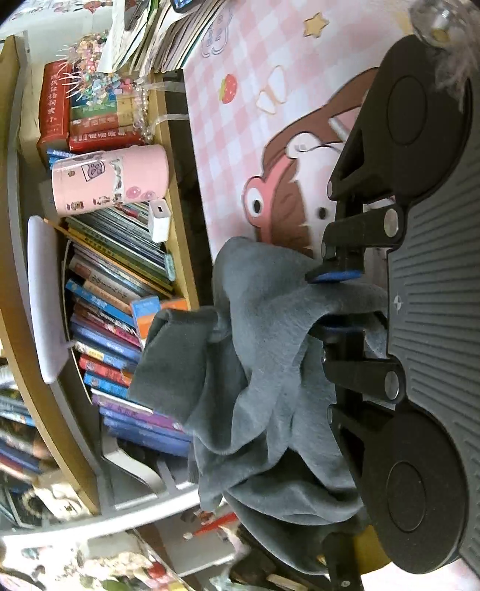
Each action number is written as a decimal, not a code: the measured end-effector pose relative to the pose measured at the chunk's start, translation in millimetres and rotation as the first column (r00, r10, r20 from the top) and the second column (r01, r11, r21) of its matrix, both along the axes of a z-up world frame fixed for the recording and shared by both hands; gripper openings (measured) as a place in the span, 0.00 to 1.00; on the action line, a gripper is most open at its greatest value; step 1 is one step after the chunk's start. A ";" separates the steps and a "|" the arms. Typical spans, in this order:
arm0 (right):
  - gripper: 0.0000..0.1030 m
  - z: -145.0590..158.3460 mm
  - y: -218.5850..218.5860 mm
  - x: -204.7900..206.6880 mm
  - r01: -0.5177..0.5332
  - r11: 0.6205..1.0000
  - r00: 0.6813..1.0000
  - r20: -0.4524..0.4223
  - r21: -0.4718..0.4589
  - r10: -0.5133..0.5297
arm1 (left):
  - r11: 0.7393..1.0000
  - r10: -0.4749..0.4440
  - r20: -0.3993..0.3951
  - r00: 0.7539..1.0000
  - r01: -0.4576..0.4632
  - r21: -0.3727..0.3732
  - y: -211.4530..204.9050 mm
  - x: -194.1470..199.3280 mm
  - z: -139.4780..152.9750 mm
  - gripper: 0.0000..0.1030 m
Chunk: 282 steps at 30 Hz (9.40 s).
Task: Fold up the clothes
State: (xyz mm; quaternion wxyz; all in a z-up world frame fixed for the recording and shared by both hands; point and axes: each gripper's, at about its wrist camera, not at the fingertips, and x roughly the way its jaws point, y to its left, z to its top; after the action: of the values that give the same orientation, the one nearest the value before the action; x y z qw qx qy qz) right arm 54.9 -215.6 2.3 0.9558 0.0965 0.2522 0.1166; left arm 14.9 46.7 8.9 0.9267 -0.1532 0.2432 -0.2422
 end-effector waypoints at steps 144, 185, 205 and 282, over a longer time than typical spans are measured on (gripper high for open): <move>0.05 69.4 4.1 -99.0 -0.298 0.941 0.931 0.168 -0.158 0.323 | 0.860 0.156 -0.186 0.970 -0.225 -0.457 156.7 -43.4 -28.9 0.05; 0.53 -6.0 -127.5 -49.0 0.118 0.955 0.971 -0.171 -0.271 -0.169 | 0.870 0.488 -0.155 0.859 -0.492 0.013 196.4 -27.7 5.6 0.73; 0.59 -7.9 -153.5 -125.6 0.182 0.873 0.950 -0.148 -0.452 -0.275 | 0.865 0.400 -0.107 0.910 -0.336 0.373 127.9 -36.4 -31.1 0.78; 0.73 -7.8 -104.4 -92.3 0.097 0.929 0.989 -0.069 -0.358 -0.129 | 0.732 0.609 -0.041 0.792 -0.541 0.414 179.0 -66.5 -17.4 0.87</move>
State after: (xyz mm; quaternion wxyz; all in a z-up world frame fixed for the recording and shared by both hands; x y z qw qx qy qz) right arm -37.4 -320.0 -5.5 0.9501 -0.0573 0.3064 0.0096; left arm -51.6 225.6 -8.4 0.9423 -0.0585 0.3054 0.1238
